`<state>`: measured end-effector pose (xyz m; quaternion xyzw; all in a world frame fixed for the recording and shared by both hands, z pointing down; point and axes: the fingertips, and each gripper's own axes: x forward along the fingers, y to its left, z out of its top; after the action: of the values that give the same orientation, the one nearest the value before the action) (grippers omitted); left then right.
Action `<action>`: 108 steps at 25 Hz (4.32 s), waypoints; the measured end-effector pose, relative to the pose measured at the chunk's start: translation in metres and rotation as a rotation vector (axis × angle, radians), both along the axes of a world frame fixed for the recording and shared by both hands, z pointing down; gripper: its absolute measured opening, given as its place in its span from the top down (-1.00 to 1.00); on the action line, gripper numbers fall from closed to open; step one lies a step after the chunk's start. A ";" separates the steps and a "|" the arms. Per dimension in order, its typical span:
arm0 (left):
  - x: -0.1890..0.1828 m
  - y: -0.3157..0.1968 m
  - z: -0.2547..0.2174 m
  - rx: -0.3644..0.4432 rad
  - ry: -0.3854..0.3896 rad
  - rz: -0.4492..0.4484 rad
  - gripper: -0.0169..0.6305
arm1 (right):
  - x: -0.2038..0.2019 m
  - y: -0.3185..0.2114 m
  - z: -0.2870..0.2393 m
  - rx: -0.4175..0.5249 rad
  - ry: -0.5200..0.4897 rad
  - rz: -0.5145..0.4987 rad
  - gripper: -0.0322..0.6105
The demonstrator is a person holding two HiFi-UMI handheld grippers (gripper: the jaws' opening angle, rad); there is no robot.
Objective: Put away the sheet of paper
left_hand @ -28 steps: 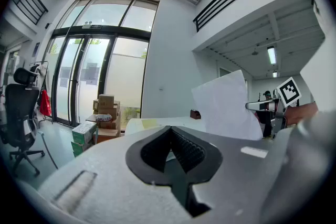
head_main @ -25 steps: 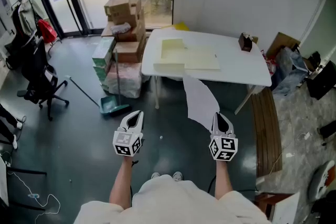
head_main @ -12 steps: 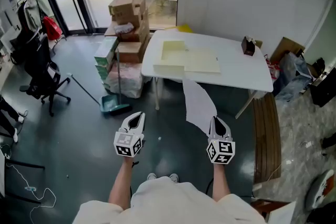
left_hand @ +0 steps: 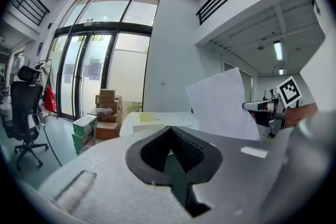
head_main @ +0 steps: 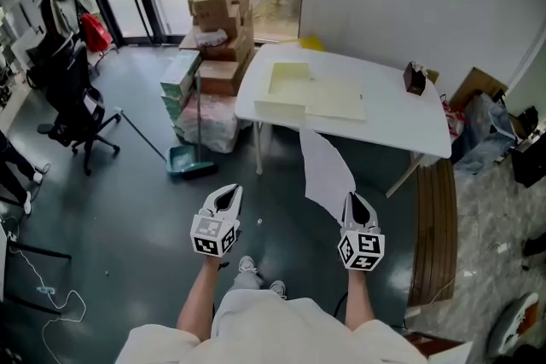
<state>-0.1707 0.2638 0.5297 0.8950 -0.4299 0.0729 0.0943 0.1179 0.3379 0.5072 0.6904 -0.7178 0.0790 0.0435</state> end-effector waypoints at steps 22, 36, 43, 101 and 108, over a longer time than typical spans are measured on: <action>0.050 -0.180 0.002 0.017 0.033 0.097 0.94 | 0.035 -0.152 -0.004 0.003 0.043 0.075 0.89; 0.042 -0.329 -0.008 0.027 0.048 0.142 0.94 | 0.018 -0.294 -0.016 0.012 0.056 0.105 0.89; 0.038 -0.377 -0.004 0.033 0.060 0.159 0.94 | 0.011 -0.337 -0.017 0.023 0.068 0.123 0.89; 0.177 -0.555 0.021 -0.031 -0.034 -0.047 0.94 | 0.117 -0.574 0.041 -0.072 -0.056 -0.201 0.89; 0.172 -0.561 0.035 -0.069 -0.037 -0.020 0.94 | 0.106 -0.576 0.051 -0.102 -0.078 -0.178 0.89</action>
<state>0.0017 -0.2970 0.5650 0.8854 -0.4376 0.1034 0.1178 0.2234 -0.2384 0.5579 0.6170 -0.7726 0.1380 0.0572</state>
